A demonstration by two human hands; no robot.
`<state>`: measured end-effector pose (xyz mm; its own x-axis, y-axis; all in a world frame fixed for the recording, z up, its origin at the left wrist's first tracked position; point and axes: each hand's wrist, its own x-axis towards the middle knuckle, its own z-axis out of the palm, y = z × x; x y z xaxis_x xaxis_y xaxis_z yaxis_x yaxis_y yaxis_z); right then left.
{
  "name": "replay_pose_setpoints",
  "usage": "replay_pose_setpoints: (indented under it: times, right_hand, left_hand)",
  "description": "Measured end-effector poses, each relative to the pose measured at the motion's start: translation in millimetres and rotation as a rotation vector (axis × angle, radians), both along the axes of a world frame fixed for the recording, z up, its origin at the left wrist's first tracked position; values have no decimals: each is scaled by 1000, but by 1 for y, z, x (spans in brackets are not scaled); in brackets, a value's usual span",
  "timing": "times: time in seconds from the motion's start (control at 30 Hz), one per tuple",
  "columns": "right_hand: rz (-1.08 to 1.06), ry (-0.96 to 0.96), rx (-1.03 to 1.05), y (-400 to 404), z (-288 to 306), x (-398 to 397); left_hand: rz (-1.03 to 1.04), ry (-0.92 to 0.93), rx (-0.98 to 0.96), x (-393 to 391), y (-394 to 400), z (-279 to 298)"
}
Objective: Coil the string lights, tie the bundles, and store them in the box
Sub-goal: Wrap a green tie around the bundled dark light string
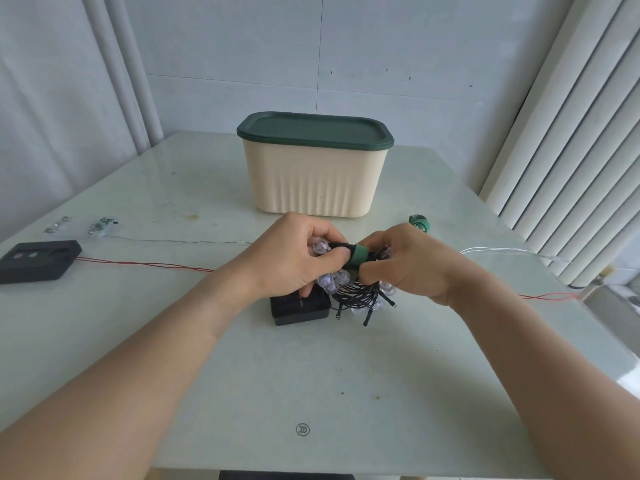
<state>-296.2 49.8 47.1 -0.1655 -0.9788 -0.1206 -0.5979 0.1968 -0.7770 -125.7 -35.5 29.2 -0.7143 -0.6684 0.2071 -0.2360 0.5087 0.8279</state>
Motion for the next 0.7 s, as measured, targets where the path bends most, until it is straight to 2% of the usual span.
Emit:
replay_pose_setpoints:
  times: [0.33, 0.57, 0.7]
  right_hand:
    - [-25, -33, -62, 0, -1, 3]
    - [-7, -18, -131, 0, 0, 7]
    - [5, 122, -245, 0, 0, 8]
  left_hand:
    - [-33, -214, 48, 5, -1, 10]
    - [-138, -261, 152, 13, -2, 18]
    - [-115, -282, 99, 13, -1, 17]
